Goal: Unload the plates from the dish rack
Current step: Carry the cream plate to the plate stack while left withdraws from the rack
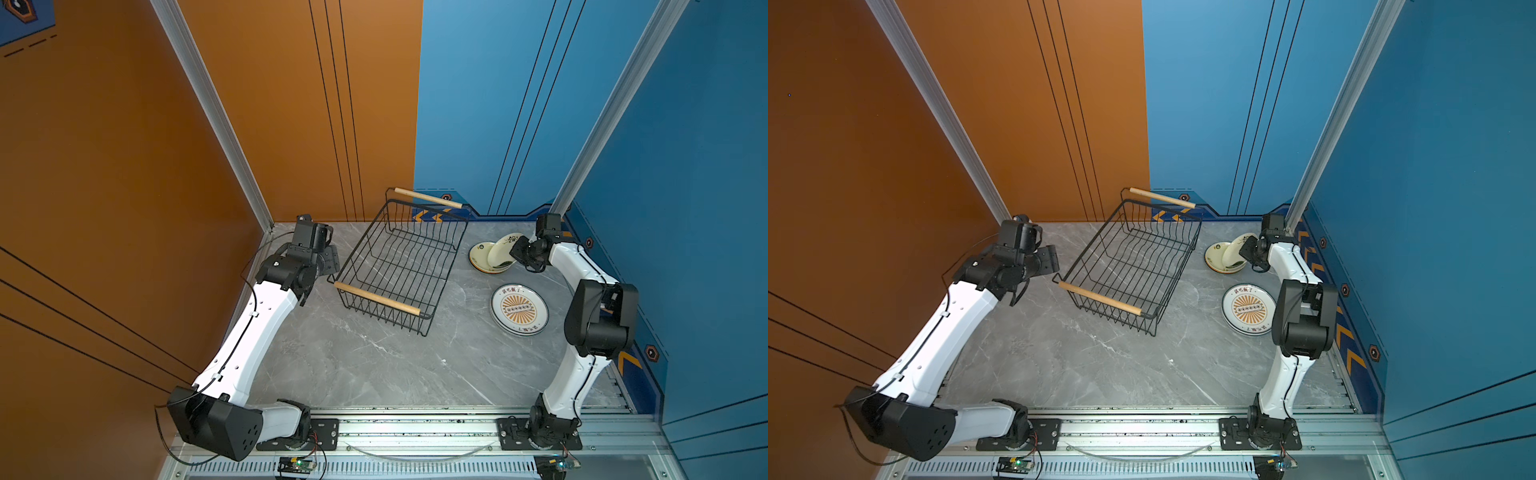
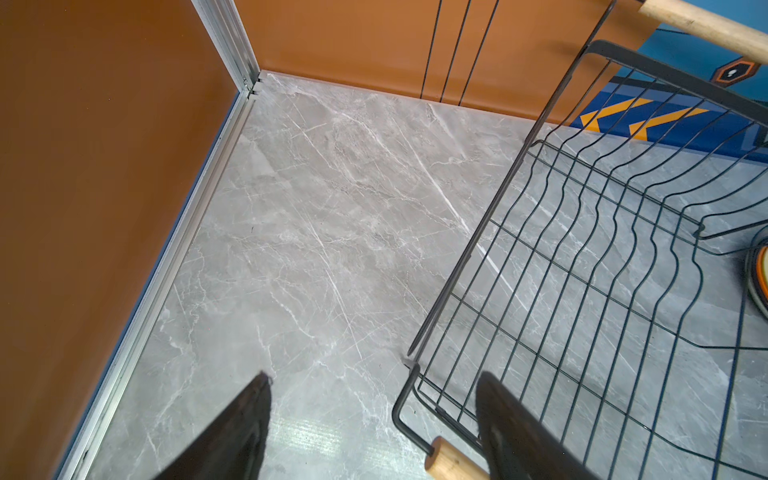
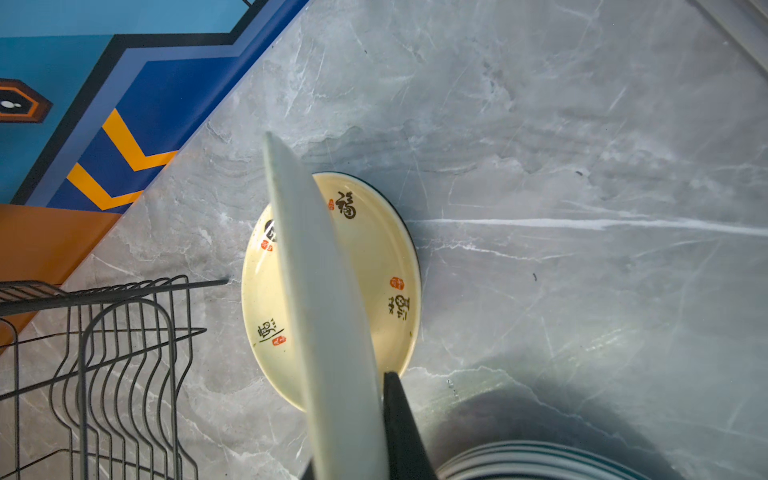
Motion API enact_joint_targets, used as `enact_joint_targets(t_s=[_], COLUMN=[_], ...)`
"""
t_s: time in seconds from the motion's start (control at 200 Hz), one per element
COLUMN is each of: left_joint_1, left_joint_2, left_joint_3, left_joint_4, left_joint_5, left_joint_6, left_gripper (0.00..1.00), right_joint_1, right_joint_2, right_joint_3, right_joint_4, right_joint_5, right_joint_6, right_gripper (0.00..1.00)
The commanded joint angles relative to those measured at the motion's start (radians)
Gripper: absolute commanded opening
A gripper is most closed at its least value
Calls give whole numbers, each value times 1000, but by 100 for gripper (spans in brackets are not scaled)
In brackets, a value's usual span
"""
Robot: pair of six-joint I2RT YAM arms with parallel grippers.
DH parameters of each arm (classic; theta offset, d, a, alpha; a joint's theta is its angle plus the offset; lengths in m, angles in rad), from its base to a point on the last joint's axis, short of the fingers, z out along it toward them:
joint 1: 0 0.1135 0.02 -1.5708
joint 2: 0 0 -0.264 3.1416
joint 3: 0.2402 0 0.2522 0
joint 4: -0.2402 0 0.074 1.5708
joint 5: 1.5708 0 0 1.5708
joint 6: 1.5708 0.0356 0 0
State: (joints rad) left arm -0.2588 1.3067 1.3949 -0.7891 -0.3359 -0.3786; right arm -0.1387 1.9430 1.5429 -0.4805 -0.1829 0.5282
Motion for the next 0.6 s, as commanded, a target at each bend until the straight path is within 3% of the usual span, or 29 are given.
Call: enact_joint_targets(t_s=[0.0,0.596], left_joint_1=[16,37], left_joint_2=[-18,-22], left_joint_3=[-16,-20], left_joint_4=[-9,-7], left_joint_5=[19,42], left_joint_6=[-11,-7], left_gripper=[92,93], right_joint_1=[-5,-4], right_joint_2=[19,95], right_joint_3=[40,65], right_joint_4=[-6,-10], right_joint_5=[-16,-51], right_joint_6=[9,28], right_gripper=[0,11])
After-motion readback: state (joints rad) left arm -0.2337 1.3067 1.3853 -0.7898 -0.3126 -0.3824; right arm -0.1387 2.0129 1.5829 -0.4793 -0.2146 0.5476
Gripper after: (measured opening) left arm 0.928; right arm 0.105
